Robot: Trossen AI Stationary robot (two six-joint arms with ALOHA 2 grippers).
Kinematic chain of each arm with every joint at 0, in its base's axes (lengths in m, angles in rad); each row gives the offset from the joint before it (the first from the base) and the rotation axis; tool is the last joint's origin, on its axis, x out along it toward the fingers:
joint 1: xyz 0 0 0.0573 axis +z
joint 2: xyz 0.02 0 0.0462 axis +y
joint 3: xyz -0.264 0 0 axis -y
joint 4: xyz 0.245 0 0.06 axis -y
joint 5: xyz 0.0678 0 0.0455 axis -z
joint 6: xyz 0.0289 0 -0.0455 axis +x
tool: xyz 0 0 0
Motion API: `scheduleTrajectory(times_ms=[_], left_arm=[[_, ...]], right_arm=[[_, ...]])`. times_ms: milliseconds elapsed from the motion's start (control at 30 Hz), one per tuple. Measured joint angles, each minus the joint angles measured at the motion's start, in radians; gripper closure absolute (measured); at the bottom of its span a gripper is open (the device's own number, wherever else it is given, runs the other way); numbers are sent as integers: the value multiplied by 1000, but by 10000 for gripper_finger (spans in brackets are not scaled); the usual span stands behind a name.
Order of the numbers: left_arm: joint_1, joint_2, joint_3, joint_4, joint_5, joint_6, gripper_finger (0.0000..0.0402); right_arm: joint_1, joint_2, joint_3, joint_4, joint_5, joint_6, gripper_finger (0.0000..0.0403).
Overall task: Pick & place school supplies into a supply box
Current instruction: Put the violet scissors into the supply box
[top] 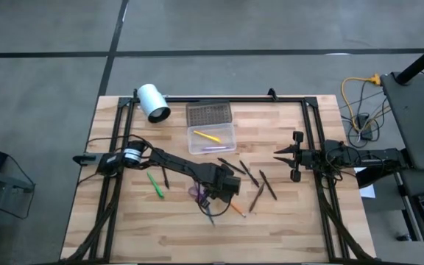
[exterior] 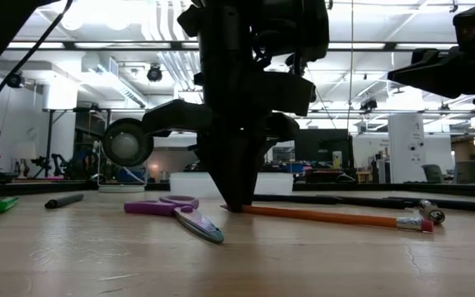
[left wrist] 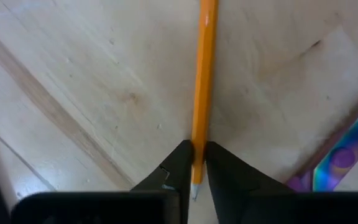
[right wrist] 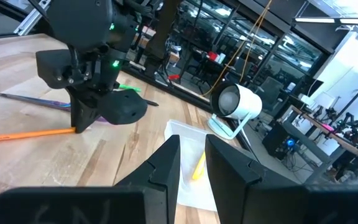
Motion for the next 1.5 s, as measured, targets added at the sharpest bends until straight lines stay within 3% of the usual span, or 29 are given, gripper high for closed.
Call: scheduleTrajectory(times_ms=[133, 833, 1067, 1267, 1500], left_arm=[[0, 0, 0, 9, 7, 0, 394], [-3, -24, 6, -31, 8, -2, 400], [-4, -44, 6, -72, -120, -69, 399], [-3, -47, 6, -82, -150, -81, 400], [-5, -72, 6, -107, -311, -133, 400]], right_arm=[[0, 0, 0, 0, 0, 0, 335], [0, 0, 0, 0, 0, 0, 335], [0, 0, 0, 0, 0, 0, 335], [0, 0, 0, 0, 0, 0, 335], [0, 0, 0, 0, 0, 0, 335]])
